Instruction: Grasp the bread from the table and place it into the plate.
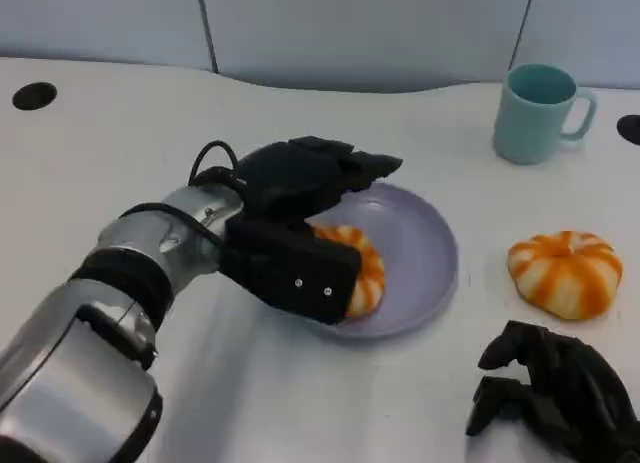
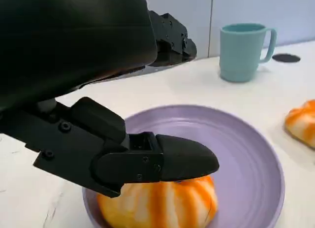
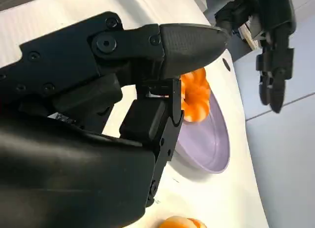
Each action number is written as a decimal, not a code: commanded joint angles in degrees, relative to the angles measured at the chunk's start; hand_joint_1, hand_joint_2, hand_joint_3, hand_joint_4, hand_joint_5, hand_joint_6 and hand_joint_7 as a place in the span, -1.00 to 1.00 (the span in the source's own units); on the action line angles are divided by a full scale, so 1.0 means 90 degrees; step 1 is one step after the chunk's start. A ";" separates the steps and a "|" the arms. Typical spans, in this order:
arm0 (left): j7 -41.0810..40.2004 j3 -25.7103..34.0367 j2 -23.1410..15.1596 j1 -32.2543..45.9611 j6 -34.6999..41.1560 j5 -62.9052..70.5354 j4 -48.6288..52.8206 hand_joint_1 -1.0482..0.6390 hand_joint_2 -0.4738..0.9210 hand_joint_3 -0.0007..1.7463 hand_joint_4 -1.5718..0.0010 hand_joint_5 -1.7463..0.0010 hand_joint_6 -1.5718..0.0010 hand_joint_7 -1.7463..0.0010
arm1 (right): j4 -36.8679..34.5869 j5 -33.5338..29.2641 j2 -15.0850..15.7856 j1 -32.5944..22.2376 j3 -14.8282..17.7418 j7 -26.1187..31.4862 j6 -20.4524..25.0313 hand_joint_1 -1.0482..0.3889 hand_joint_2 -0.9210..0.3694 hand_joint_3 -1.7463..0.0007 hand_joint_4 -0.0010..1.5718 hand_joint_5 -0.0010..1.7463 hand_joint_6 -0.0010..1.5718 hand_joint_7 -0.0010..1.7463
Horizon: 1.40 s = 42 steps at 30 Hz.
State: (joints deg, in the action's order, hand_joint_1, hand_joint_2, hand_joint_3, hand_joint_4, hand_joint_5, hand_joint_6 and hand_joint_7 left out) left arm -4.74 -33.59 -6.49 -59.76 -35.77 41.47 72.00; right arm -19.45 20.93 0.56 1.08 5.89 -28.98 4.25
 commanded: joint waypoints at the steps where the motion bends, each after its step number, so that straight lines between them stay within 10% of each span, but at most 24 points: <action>1: 0.0133 0.0310 -0.0203 0.0088 -0.0247 -0.0367 -0.0120 -0.93 1.00 -0.32 0.93 0.93 0.91 0.96 | 0.0049 0.0020 0.0077 -0.0052 0.0052 0.0039 0.0090 -0.15 -1.00 0.53 0.61 0.14 0.49 0.04; 23: 0.5198 0.3902 -0.0306 0.2333 -0.0524 -0.5688 -0.1470 -0.69 1.00 -0.56 0.64 0.72 0.71 0.94 | -0.0077 -0.0011 0.0077 0.0059 0.0083 0.0081 0.0061 -0.15 -1.00 0.56 0.61 0.17 0.47 0.08; 33: 0.6295 0.4881 -0.0076 0.3765 0.2743 -0.7819 -0.3504 -0.48 1.00 -0.72 0.29 0.58 0.42 0.89 | -0.0069 0.0000 0.0086 0.0066 0.0062 0.0063 0.0110 -0.17 -1.00 0.58 0.63 0.14 0.50 0.06; 42: 0.5795 0.5219 0.0224 0.4866 0.3885 -0.8351 -0.4903 -0.28 1.00 -0.78 0.12 0.42 0.15 0.86 | -0.0048 -0.0047 0.0079 0.0070 0.0048 0.0143 0.0095 -0.16 -1.00 0.58 0.65 0.13 0.51 0.05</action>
State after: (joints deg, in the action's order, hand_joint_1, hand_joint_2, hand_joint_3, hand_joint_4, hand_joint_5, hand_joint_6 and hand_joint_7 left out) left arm 49.30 12.06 -4.87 -18.15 -2.35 -32.62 30.19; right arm -20.00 20.84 0.61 1.86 5.93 -28.24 5.04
